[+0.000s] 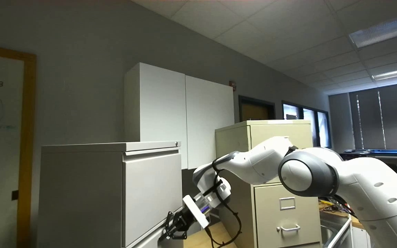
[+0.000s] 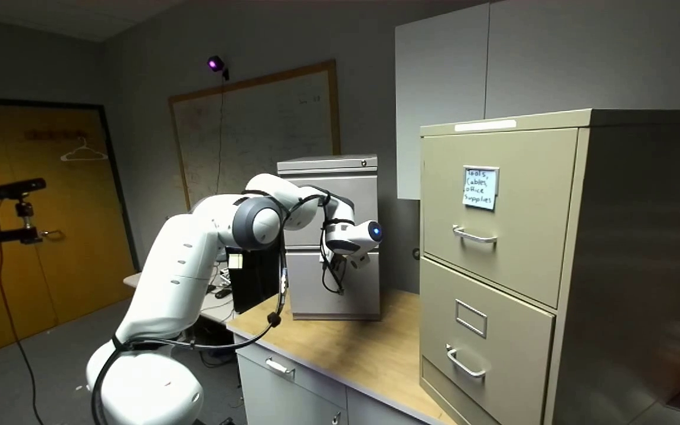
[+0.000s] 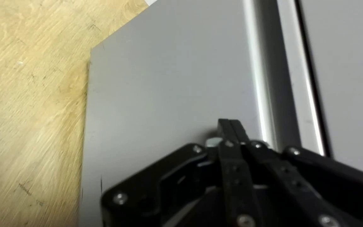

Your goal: Close the bottom drawer of the cabinet to the left.

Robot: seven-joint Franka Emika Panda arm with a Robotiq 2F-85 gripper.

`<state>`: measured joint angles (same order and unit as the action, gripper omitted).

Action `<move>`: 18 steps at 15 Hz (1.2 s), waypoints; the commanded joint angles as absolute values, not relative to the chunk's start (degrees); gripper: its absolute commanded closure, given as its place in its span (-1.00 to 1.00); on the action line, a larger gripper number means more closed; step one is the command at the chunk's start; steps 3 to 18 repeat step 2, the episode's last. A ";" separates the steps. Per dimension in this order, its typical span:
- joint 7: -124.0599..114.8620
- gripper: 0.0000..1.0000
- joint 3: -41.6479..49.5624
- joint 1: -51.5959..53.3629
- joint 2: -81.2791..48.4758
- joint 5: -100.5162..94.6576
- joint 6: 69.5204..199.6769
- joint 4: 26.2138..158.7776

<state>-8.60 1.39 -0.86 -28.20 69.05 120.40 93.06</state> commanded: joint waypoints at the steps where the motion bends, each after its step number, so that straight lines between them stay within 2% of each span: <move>1: -14.24 1.00 0.46 0.01 -32.59 65.89 119.22 83.30; 18: -15.06 1.00 0.81 0.02 -31.89 63.86 118.70 83.53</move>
